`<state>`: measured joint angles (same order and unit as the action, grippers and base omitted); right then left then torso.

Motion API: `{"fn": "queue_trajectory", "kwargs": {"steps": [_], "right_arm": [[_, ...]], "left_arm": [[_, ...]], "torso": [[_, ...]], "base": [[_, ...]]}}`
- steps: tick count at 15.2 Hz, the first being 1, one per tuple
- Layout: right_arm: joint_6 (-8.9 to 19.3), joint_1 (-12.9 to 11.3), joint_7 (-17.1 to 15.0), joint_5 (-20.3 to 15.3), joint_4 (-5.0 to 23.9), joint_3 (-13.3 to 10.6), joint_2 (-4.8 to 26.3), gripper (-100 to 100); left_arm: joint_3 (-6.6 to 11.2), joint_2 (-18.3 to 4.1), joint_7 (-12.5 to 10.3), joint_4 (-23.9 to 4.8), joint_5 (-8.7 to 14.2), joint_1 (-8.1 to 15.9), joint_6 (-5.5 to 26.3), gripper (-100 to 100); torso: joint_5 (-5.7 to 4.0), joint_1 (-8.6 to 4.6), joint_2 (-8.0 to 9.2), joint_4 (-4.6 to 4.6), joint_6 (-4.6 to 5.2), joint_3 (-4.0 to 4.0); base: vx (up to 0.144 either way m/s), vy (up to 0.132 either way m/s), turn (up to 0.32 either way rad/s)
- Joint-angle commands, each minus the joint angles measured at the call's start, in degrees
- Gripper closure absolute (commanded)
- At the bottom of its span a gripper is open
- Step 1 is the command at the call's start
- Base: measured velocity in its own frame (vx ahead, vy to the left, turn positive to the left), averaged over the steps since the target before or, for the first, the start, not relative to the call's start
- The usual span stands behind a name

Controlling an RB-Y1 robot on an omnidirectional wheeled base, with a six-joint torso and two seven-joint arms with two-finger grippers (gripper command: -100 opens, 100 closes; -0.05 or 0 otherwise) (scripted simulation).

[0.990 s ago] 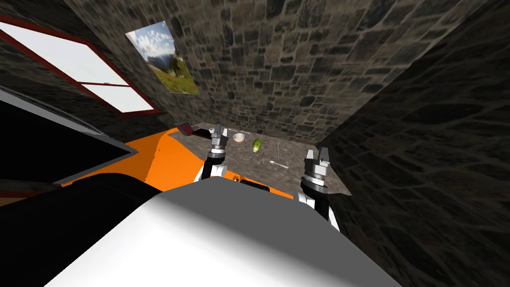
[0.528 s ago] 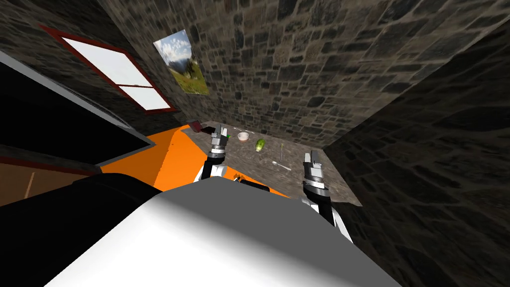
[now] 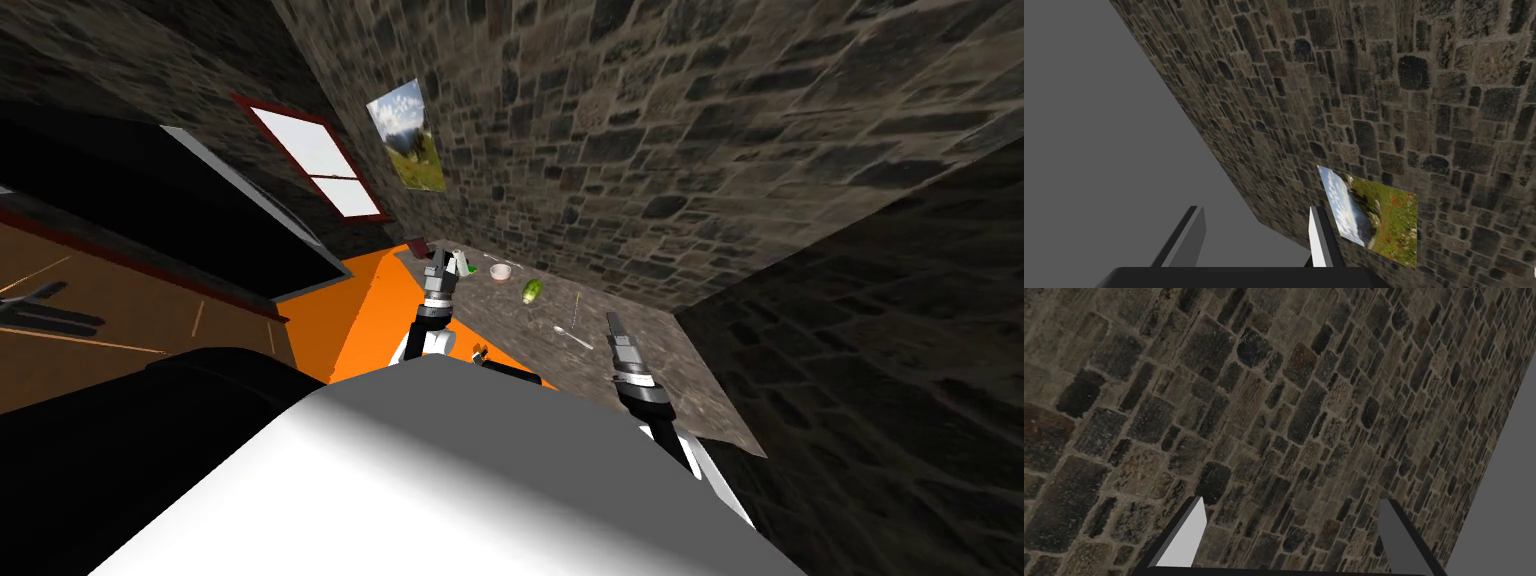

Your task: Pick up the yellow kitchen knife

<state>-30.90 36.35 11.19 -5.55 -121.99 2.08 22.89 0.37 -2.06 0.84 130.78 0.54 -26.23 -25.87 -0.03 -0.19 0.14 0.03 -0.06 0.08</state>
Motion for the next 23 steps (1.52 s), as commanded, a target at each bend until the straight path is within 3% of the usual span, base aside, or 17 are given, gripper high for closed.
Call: {"fn": "queue_trajectory", "kwargs": {"steps": [1,5,8,13,17,19,20,22,23], "right_arm": [[0.0,0.7,1.0,-1.0,0.9,0.1,2.9,-100],[0.0,1.9,2.1,-2.2,1.9,0.3,6.4,-100],[0.0,4.4,4.4,-4.8,4.0,0.7,11.0,-100],[0.1,5.7,5.6,-6.1,5.1,0.9,16.4,-100],[0.1,8.4,8.1,-8.9,7.4,1.3,21.9,-100],[0.1,8.4,8.1,-8.9,7.4,1.3,23.4,-100],[0.2,9.9,9.4,-10.4,8.6,1.6,25.4,-100],[0.2,9.9,9.4,-10.4,8.6,1.6,26.9,-100],[0.2,11.3,10.7,-11.8,9.8,1.8,28.7,-100]], "left_arm": [[0.0,0.0,0.0,0.0,0.0,0.0,0.0,0],[0.01,0.0,0.0,0.0,0.0,0.0,0.0,0],[0.01,0.0,0.0,0.0,0.0,0.0,0.0,0],[0.01,0.0,0.0,0.0,0.0,0.0,0.0,0],[0.01,0.0,0.0,0.0,0.0,0.0,0.0,0],[0.01,0.0,0.0,0.0,0.0,0.0,0.0,0],[0.01,0.0,0.0,0.0,0.0,0.0,0.0,0],[0.01,0.0,0.0,0.0,0.0,0.0,0.0,0],[0.01,0.0,0.0,0.0,0.0,0.0,0.0,0]], "torso": [[0.0,0.0,0.0,0.0,0.0,0.0],[0.0,-0.01,-0.04,0.0,0.02,-0.02],[-0.01,0.0,-0.03,0.0,0.02,-0.02],[-0.01,-0.04,-0.06,-0.01,0.01,-0.03],[-0.01,-0.04,-0.09,-0.01,0.06,-0.05],[-0.01,-0.04,-0.09,-0.02,0.01,-0.05],[-0.01,-0.04,-0.11,-0.02,0.06,-0.06],[-0.02,-0.06,-0.11,-0.02,0.02,-0.06],[-0.02,-0.05,-0.13,-0.02,0.05,-0.07]], "base": [[-0.047,-0.036,0.288],[-0.029,-0.028,0.172],[-0.041,-0.028,0.328],[-0.033,-0.031,0.223],[-0.033,-0.028,0.254],[-0.029,-0.03,0.232],[-0.032,-0.027,0.28],[-0.028,-0.033,0.225],[-0.034,-0.029,0.319]]}}
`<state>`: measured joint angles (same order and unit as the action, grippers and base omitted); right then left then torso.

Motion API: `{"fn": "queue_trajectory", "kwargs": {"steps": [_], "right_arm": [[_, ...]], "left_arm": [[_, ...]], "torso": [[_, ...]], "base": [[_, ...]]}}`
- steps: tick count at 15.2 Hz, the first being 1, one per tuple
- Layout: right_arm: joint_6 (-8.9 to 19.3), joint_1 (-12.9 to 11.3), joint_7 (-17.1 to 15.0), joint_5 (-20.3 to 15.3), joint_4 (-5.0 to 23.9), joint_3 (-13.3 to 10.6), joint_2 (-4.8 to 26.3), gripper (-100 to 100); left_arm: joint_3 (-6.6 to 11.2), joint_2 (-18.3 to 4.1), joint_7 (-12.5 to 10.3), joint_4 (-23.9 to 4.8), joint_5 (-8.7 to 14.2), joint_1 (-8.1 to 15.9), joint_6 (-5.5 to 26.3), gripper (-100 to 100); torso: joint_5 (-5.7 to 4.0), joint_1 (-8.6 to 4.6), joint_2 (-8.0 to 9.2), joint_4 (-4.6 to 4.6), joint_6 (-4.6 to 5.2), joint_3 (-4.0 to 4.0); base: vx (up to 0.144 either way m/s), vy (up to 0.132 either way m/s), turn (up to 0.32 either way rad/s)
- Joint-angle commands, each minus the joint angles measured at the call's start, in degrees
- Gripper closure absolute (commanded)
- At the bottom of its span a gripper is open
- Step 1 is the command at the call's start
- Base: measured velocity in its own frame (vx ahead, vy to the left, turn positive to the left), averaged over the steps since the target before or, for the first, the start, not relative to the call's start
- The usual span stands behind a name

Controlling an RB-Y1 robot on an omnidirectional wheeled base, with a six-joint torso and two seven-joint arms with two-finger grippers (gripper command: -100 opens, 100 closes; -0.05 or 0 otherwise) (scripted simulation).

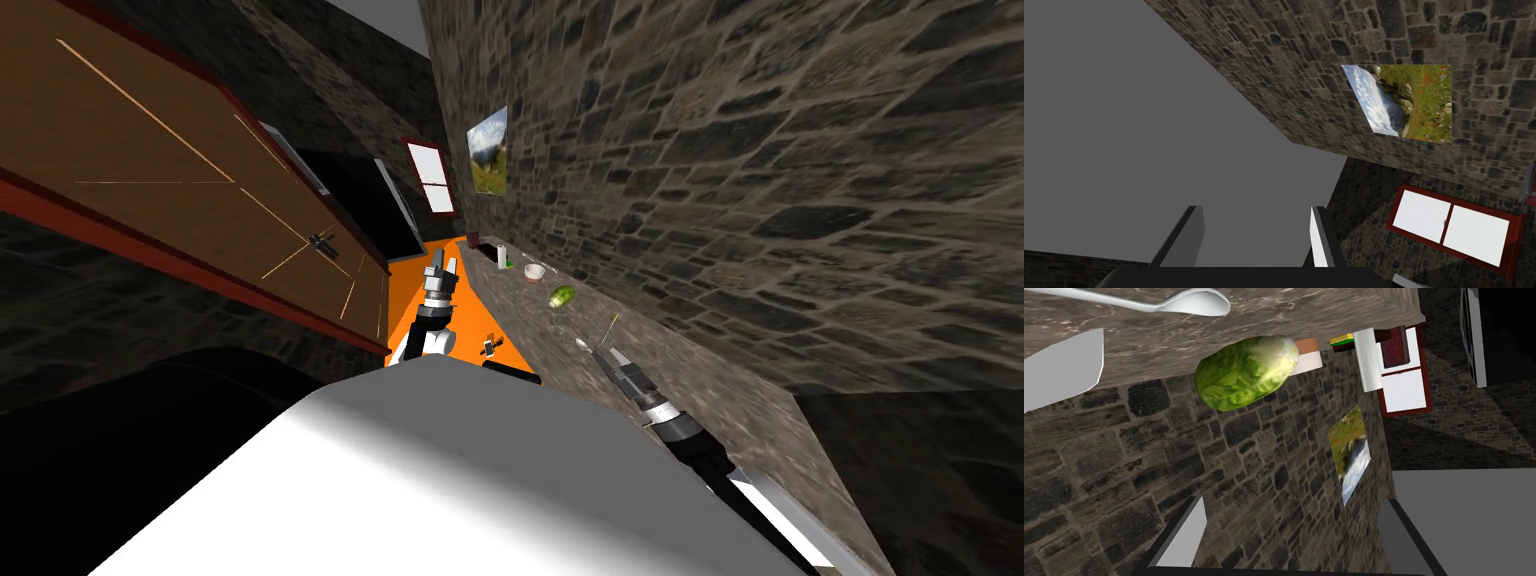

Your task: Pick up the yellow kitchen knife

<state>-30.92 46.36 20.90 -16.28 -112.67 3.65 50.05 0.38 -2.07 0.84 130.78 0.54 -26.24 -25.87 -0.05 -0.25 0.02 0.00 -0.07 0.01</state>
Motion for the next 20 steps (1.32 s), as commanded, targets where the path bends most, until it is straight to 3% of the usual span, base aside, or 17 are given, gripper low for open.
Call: {"fn": "queue_trajectory", "kwargs": {"steps": [1,5,6,8,9,11,12,14,15,17,18,20], "right_arm": [[0.2,1.3,1.0,-1.1,0.5,0.2,2.9,-100],[0.3,2.7,2.4,-2.6,1.7,0.4,6.7,-100],[0.3,4.2,3.7,-4.0,2.9,0.6,8.5,-100],[0.3,4.2,3.7,-4.0,2.9,0.6,10.2,-100],[0.3,5.6,5.0,-5.5,4.1,0.8,11.8,-100],[0.3,5.6,5.0,-5.5,4.1,0.8,13.7,-100],[0.4,7.1,6.4,-7.0,5.3,1.0,15.3,-100],[0.4,7.1,6.4,-7.0,5.3,1.0,17.1,-100],[0.4,8.6,7.7,-8.5,6.5,1.1,18.9,-100],[0.4,8.6,7.7,-8.5,6.5,1.1,20.4,-100],[0.5,10.0,9.0,-9.9,7.7,1.3,22.3,-100],[0.5,10.0,9.0,-9.9,7.7,1.3,23.7,-100]], "left_arm": [[0.0,0.0,0.0,0.0,0.0,0.0,0.0,0],[0.0,0.0,0.0,0.0,0.0,0.0,0.0,0],[0.01,0.0,0.0,0.0,0.0,0.0,0.0,0],[0.01,0.0,0.0,0.0,0.0,0.0,0.0,0],[0.01,0.0,0.0,0.0,0.0,0.0,0.0,0],[0.01,0.0,0.0,0.0,0.0,0.0,0.0,0],[0.01,0.0,0.0,0.0,0.0,0.0,0.0,0],[0.01,0.0,0.0,0.0,0.0,0.0,0.0,0],[0.01,0.0,0.0,0.0,0.0,0.0,0.0,0],[0.01,0.0,0.0,0.0,0.0,0.0,0.0,0],[0.01,0.0,0.0,0.0,0.0,0.0,0.0,0],[0.01,0.0,0.0,0.0,0.0,0.0,0.0,0]], "torso": [[0.0,0.0,0.0,0.0,0.0,0.0],[-0.01,-0.03,-0.04,-0.01,0.0,-0.02],[-0.01,-0.02,-0.05,-0.01,0.07,-0.03],[-0.01,-0.03,-0.03,0.0,0.02,-0.02],[-0.01,-0.01,-0.04,0.0,0.07,-0.02],[0.0,-0.03,-0.05,-0.01,0.01,-0.03],[-0.01,-0.03,-0.07,-0.01,0.07,-0.04],[-0.01,-0.05,-0.07,-0.01,0.01,-0.04],[-0.01,-0.04,-0.09,-0.01,0.06,-0.05],[-0.01,-0.06,-0.1,-0.02,0.02,-0.06],[-0.02,-0.05,-0.11,-0.02,0.07,-0.06],[-0.02,-0.08,-0.1,-0.02,0.01,-0.06]], "base": [[-0.035,-0.036,0.321],[-0.024,-0.034,0.245],[-0.029,-0.033,0.296],[-0.033,-0.034,0.215],[-0.032,-0.025,0.324],[-0.025,-0.036,0.237],[-0.029,-0.036,0.283],[-0.025,-0.04,0.24],[-0.022,-0.035,0.33],[-0.023,-0.039,0.216],[-0.029,-0.039,0.286],[-0.029,-0.044,0.229]]}}
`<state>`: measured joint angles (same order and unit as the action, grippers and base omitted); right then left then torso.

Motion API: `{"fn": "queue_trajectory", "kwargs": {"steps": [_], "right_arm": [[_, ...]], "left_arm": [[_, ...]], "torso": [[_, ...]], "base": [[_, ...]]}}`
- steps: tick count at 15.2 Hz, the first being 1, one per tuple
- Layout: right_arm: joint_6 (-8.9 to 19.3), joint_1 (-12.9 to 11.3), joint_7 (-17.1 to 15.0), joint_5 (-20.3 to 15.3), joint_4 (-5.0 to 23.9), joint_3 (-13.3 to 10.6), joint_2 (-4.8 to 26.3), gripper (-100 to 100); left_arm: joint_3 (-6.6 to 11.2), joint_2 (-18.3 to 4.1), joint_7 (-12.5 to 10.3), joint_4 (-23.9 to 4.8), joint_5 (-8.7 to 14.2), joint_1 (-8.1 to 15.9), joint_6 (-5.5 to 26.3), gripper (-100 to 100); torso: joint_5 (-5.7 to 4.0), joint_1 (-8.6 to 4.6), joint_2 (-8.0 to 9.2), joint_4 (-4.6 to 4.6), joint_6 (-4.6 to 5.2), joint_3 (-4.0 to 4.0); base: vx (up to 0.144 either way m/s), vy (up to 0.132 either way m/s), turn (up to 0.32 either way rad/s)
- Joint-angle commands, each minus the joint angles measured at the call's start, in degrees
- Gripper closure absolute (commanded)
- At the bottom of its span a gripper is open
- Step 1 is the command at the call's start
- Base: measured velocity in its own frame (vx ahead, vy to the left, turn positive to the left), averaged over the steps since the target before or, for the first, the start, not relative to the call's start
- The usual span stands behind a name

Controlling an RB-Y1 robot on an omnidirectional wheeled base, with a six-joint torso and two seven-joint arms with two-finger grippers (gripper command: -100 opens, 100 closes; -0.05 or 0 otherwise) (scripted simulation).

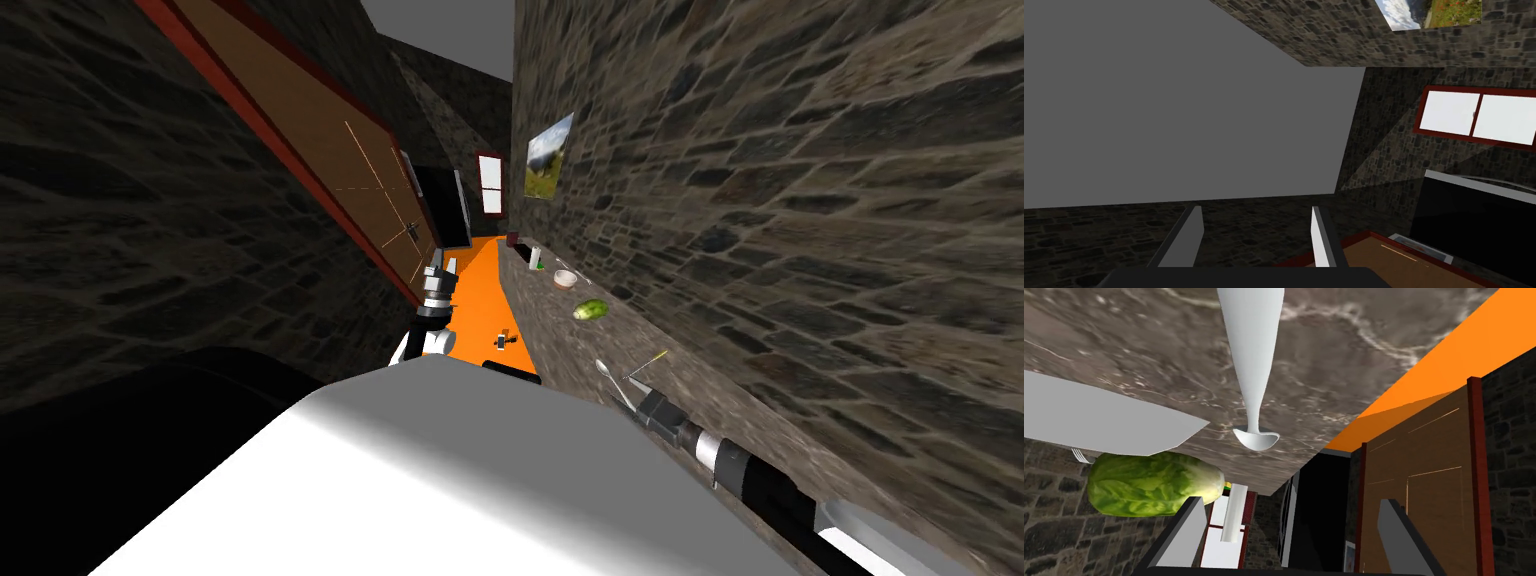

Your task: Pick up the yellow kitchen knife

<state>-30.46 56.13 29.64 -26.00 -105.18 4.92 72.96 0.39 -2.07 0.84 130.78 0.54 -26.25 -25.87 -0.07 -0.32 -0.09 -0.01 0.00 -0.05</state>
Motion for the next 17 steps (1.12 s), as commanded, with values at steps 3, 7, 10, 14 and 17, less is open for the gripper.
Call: {"fn": "queue_trajectory", "kwargs": {"steps": [3,7,10,14,17], "right_arm": [[0.1,3.1,2.8,-3.1,2.5,0.3,5.3,-100],[0.1,4.5,4.0,-4.5,3.6,0.4,10.1,-100],[0.2,5.8,5.2,-5.8,4.7,0.4,13.0,-100],[0.3,8.4,7.4,-8.4,6.7,0.5,18.4,-100],[0.5,10.8,9.5,-10.7,8.5,0.5,22.6,-100]], "left_arm": [[0.0,0.0,0.0,0.0,0.0,0.0,0.0,0],[0.0,0.0,0.0,0.0,0.0,0.0,0.0,0],[0.0,0.0,0.0,0.0,0.0,0.0,0.0,0],[0.0,0.0,0.0,0.0,0.0,0.0,0.0,0],[0.0,0.0,0.0,0.0,0.0,0.0,0.0,0]], "torso": [[0.0,-0.02,-0.02,-0.01,-0.05,-0.01],[0.0,-0.06,-0.04,-0.01,-0.06,-0.03],[-0.02,-0.11,-0.06,-0.02,-0.05,-0.04],[-0.01,-0.1,-0.08,-0.03,-0.06,-0.05],[-0.04,-0.14,-0.07,-0.02,-0.03,-0.04]], "base": [[-0.028,-0.051,0.339],[-0.026,-0.055,0.273],[-0.029,-0.061,0.259],[-0.03,-0.057,0.299],[-0.041,-0.069,0.314]]}}
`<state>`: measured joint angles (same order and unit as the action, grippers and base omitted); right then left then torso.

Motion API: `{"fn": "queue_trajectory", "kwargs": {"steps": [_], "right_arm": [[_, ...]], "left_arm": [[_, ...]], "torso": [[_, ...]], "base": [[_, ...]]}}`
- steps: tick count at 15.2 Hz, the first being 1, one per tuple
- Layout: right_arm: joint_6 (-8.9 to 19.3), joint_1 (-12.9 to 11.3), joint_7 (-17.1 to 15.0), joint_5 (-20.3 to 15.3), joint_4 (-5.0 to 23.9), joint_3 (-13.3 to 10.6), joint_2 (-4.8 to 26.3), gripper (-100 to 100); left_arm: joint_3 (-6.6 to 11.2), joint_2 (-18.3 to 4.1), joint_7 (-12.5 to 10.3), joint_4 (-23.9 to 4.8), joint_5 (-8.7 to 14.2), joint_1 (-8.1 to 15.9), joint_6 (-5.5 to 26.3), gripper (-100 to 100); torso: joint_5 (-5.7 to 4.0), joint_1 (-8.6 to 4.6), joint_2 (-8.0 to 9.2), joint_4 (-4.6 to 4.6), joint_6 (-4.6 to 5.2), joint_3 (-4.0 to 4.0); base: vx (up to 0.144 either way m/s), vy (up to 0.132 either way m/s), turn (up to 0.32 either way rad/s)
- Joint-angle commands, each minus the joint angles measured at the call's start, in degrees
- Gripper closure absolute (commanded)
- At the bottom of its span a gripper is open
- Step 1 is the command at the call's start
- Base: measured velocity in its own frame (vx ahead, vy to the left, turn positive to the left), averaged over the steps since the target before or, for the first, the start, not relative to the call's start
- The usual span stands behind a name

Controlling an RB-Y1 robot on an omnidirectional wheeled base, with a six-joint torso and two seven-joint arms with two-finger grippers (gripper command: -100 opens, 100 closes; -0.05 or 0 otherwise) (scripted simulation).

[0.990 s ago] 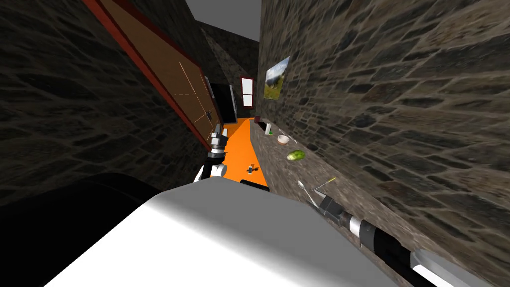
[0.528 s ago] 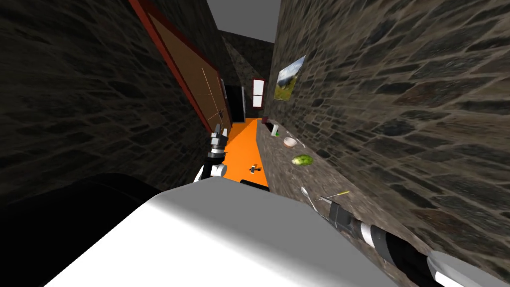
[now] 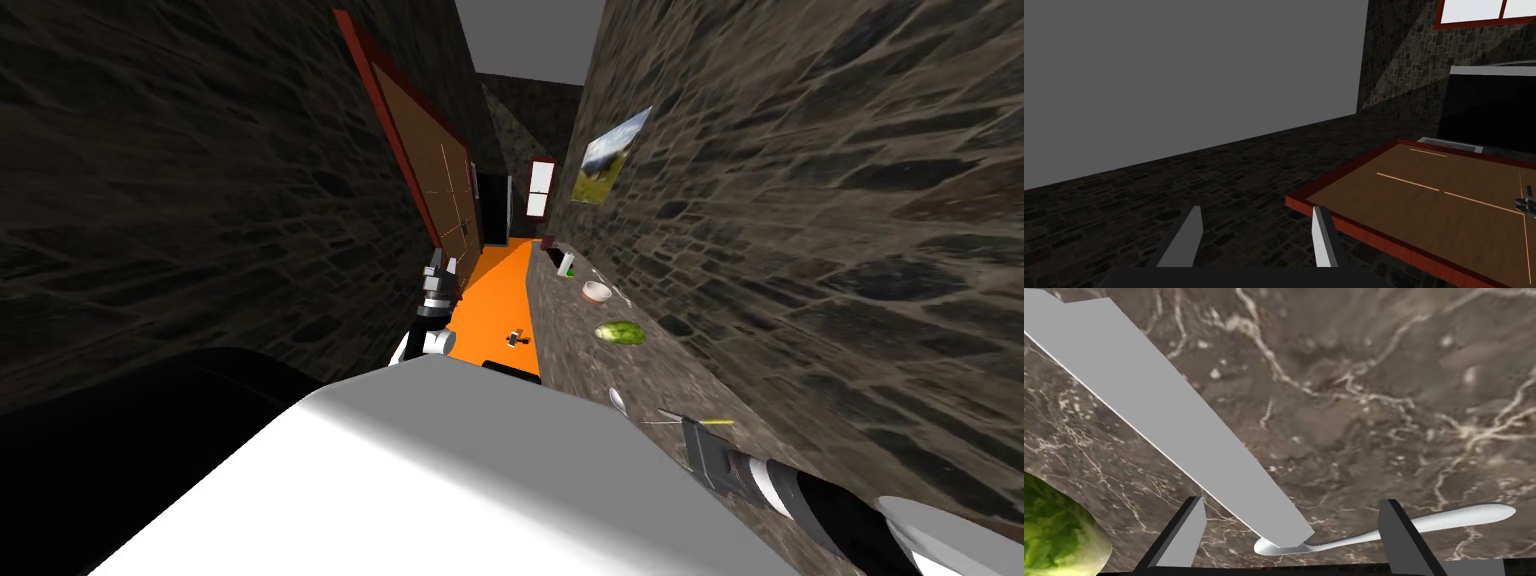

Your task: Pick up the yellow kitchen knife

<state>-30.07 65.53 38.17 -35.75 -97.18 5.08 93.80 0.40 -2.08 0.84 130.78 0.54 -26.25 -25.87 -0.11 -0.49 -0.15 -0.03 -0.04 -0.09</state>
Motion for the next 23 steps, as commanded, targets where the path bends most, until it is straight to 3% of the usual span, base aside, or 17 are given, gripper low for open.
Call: {"fn": "queue_trajectory", "kwargs": {"steps": [1,7,11,12,14,16,17,20,21,23], "right_arm": [[0.1,1.4,1.0,-1.0,0.5,0.3,2.3,-100],[0.5,5.4,4.3,-4.8,3.4,-0.1,9.5,-100],[0.5,6.2,4.9,-5.5,4.0,-0.2,11.1,-100],[0.7,7.5,5.9,-6.7,4.8,-0.5,13.1,-100],[0.8,8.2,6.4,-7.3,5.3,-0.6,14.3,-100],[0.6,8.3,6.2,-7.1,5.2,-0.1,14.0,-100],[2.7,8.5,6.6,-7.3,4.2,-1.7,12.8,-100],[4.7,9.0,6.7,-7.7,3.2,-2.8,11.4,-100],[4.7,9.0,6.7,-7.7,3.2,-2.2,11.4,-100],[6.0,9.4,6.8,-7.9,2.5,-3.6,10.5,-100]], "left_arm": [[0.0,0.0,0.0,0.0,0.0,0.0,0.0,0],[0.0,0.0,0.0,0.0,0.0,0.0,0.0,0],[0.01,0.0,0.0,0.0,0.0,0.0,0.0,0],[0.01,0.0,0.0,0.0,0.0,0.0,0.0,0],[0.0,0.0,0.0,0.0,0.0,0.0,0.0,0],[0.01,0.0,0.0,0.0,0.0,0.0,0.0,0],[0.01,0.0,0.0,0.0,0.0,0.0,0.0,0],[0.0,0.0,0.0,0.0,0.0,0.0,0.0,0],[0.0,0.0,0.0,0.0,0.0,0.0,0.0,0],[0.01,0.0,0.0,0.0,0.0,0.0,0.0,0]], "torso": [[0.0,0.0,0.0,0.0,0.0,0.0],[0.01,0.07,-0.05,-0.01,0.01,-0.03],[0.0,0.04,-0.04,0.0,0.06,-0.02],[0.01,0.11,-0.06,0.0,0.09,-0.02],[0.03,0.13,-0.08,-0.02,-0.01,-0.04],[0.01,0.1,-0.08,-0.01,0.07,-0.04],[0.02,0.15,-0.1,-0.01,0.09,-0.05],[0.03,0.22,-0.18,-0.03,0.08,-0.09],[0.04,0.24,-0.19,-0.03,0.08,-0.1],[0.05,0.26,-0.2,-0.03,0.09,-0.11]], "base": [[-0.04,-0.068,0.255],[-0.036,-0.058,0.275],[-0.035,-0.056,0.159],[-0.023,-0.028,0.174],[-0.037,-0.046,0.296],[-0.021,-0.036,0.056],[0.001,-0.016,0.279],[0.014,-0.014,0.076],[0.01,-0.011,0.058],[0.006,-0.006,0.044]]}}
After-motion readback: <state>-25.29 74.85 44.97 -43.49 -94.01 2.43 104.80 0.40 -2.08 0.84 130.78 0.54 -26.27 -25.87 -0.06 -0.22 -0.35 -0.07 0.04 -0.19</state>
